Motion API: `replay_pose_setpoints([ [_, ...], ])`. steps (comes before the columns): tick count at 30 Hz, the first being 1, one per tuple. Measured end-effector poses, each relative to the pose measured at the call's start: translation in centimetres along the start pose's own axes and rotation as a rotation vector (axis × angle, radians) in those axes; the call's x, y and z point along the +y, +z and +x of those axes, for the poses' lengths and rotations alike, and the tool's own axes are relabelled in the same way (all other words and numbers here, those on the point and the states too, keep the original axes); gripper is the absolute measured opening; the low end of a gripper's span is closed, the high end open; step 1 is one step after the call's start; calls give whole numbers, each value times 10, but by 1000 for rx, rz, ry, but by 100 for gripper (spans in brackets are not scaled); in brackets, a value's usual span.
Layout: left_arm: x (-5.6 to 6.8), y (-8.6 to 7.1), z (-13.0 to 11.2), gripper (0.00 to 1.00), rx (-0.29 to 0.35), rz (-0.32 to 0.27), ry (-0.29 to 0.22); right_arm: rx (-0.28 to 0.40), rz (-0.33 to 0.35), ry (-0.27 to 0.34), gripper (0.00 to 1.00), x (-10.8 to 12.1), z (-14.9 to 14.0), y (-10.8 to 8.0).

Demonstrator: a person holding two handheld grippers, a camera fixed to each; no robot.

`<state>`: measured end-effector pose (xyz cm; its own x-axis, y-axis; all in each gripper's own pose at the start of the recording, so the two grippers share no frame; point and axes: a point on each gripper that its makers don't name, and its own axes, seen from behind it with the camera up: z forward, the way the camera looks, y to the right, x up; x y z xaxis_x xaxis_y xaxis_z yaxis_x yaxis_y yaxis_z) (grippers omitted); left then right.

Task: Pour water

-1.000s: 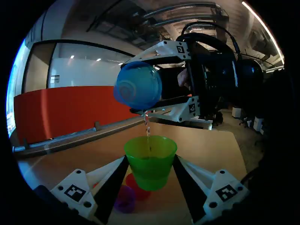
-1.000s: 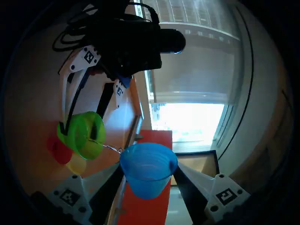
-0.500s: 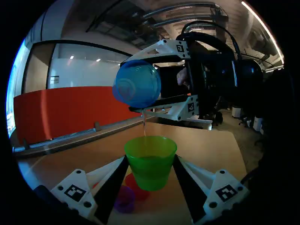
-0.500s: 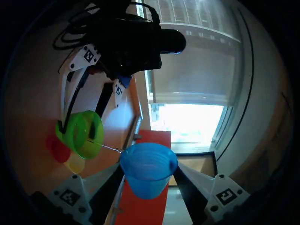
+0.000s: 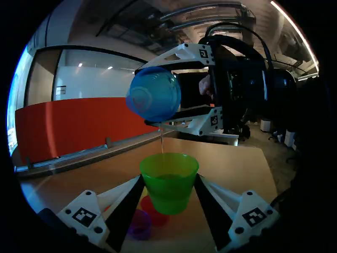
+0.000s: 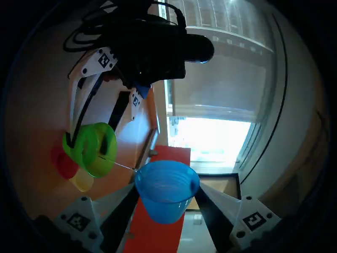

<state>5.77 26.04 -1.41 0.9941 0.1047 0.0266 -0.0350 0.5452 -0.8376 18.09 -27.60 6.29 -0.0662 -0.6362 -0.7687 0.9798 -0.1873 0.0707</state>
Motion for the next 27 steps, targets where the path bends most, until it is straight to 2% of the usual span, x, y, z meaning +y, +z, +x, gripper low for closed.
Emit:
replay_pose_setpoints([
  [14,-1,-1,2,83,3,2,-2,2,-3,13,90,1,-3,0],
  [23,-2,-2,2,83,4,5,0,8,-13,78,90,2,-10,3],
  [27,-2,-3,3,83,4,8,0,13,-16,132,90,2,-13,3],
])
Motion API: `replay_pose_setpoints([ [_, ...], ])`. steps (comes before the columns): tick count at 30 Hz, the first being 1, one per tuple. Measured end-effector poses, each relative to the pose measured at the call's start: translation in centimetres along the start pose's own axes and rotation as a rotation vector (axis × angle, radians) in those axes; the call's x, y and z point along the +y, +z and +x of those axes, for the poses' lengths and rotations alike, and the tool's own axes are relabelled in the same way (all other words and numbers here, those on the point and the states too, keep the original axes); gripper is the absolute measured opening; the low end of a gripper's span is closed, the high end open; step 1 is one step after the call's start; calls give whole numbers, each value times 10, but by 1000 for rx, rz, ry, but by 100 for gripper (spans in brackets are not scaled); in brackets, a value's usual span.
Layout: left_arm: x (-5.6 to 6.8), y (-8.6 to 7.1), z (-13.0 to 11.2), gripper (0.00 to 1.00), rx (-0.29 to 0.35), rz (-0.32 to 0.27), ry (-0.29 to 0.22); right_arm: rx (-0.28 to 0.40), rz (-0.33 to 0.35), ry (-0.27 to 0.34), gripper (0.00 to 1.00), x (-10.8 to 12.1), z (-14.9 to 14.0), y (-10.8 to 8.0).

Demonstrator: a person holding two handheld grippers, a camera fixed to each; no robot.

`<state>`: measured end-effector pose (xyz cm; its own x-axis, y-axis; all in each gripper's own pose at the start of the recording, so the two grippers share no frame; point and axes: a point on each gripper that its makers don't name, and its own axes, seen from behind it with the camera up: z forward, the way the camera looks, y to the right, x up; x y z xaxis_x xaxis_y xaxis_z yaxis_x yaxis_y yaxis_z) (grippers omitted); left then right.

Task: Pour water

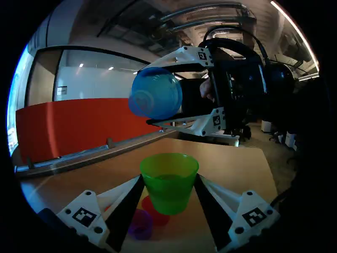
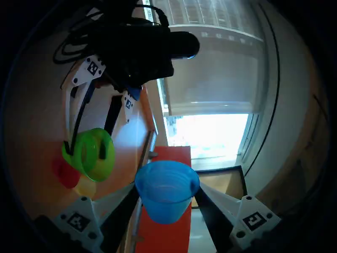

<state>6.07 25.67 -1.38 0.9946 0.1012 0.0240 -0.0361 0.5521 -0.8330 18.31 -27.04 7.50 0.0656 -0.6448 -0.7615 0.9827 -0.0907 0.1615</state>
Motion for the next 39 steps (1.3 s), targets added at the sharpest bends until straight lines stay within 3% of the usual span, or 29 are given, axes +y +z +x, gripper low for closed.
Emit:
replay_pose_setpoints([
  [11,-3,-3,4,83,4,12,3,5,-2,186,90,-3,-7,0],
  [39,-4,-9,8,83,7,24,17,10,23,690,90,-38,-16,-10],
])
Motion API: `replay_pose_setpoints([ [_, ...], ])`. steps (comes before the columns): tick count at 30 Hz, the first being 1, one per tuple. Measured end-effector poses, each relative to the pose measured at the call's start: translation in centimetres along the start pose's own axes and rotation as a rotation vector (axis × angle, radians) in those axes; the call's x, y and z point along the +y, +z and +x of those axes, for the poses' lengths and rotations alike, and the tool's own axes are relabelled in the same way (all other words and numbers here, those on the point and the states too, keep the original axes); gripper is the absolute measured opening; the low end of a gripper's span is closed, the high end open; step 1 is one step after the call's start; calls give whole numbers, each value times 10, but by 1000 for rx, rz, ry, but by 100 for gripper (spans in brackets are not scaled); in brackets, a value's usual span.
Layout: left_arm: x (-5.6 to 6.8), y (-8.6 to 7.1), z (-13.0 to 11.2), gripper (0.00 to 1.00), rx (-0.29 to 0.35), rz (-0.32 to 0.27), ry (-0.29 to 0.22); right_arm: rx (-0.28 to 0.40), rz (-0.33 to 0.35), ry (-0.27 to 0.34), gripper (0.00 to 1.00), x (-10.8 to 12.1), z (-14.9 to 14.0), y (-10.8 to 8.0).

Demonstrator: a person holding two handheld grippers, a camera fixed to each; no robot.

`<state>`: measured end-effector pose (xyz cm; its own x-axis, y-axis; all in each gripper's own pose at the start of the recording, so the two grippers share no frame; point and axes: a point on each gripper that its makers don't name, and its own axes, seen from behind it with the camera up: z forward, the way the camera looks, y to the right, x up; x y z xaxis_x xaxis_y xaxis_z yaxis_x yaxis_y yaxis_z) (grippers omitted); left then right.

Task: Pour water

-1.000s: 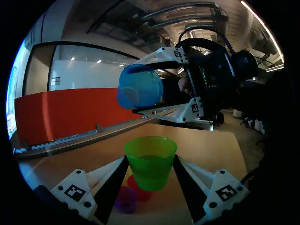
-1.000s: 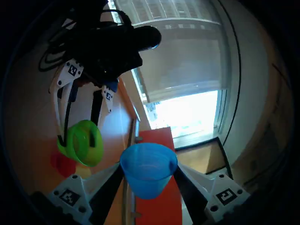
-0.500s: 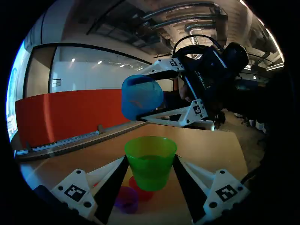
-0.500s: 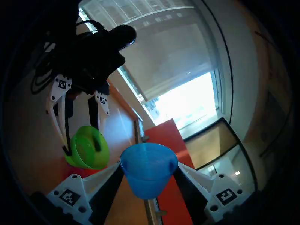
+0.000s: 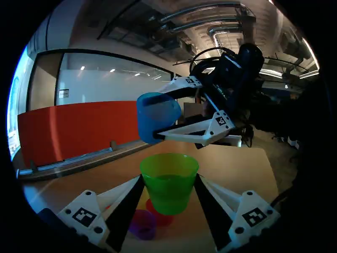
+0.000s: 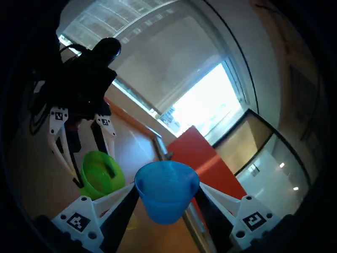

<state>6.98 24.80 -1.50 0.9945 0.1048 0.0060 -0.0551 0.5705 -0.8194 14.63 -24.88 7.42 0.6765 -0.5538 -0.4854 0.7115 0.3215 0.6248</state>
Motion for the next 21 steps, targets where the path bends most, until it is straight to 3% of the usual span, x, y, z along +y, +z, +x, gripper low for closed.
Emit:
replay_pose_setpoints([
  [11,0,-4,3,83,4,0,1,22,8,258,89,-9,-9,-1],
  [21,-1,-6,4,83,6,4,2,10,54,457,90,-20,-18,-1],
])
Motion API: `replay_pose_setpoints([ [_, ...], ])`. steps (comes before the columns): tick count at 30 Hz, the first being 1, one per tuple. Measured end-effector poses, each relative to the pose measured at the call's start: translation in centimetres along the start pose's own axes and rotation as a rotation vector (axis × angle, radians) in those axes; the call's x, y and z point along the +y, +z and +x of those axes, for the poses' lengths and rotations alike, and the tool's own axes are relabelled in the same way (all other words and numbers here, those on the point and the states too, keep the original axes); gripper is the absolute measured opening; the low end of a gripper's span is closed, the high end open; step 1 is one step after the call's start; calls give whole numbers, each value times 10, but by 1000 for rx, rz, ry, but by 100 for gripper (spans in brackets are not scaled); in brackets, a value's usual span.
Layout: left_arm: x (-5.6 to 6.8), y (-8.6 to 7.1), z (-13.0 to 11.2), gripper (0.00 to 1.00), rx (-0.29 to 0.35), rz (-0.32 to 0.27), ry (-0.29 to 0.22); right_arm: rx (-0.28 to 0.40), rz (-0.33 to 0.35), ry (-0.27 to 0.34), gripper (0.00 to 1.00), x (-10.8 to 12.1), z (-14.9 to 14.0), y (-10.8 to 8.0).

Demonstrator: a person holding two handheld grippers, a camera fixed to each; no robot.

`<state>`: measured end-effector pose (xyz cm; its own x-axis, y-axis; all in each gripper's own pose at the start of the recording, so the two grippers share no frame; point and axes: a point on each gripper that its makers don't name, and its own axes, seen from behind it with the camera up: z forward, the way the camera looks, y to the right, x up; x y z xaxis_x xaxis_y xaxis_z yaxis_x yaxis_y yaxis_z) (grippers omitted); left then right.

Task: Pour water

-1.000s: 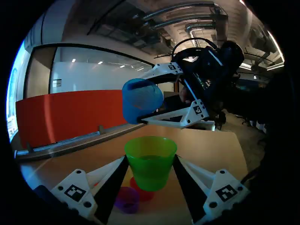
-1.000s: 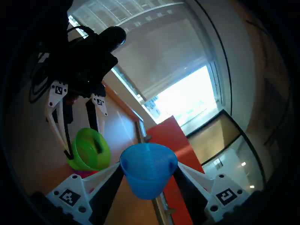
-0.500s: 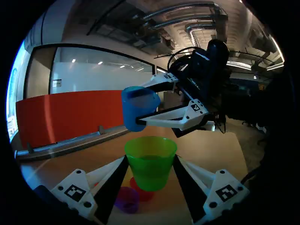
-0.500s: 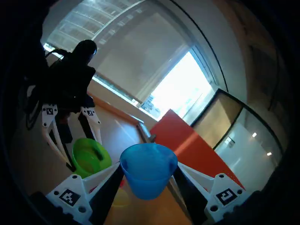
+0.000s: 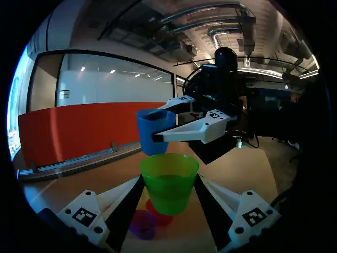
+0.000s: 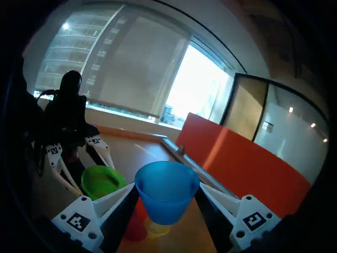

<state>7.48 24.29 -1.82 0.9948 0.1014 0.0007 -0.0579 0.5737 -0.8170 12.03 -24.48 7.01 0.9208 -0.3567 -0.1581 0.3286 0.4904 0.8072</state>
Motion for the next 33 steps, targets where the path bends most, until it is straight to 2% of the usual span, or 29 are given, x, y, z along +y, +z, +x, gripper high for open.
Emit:
replay_pose_setpoints([
  [6,-1,-1,1,83,1,1,2,2,7,100,90,1,-1,1],
  [14,-6,-3,2,83,3,9,-7,-20,7,118,89,0,-4,1],
  [26,-10,-6,3,83,2,20,-8,-61,6,229,89,0,-14,0],
  [33,-17,-9,5,83,8,38,-19,-67,3,252,90,0,-17,-3],
])
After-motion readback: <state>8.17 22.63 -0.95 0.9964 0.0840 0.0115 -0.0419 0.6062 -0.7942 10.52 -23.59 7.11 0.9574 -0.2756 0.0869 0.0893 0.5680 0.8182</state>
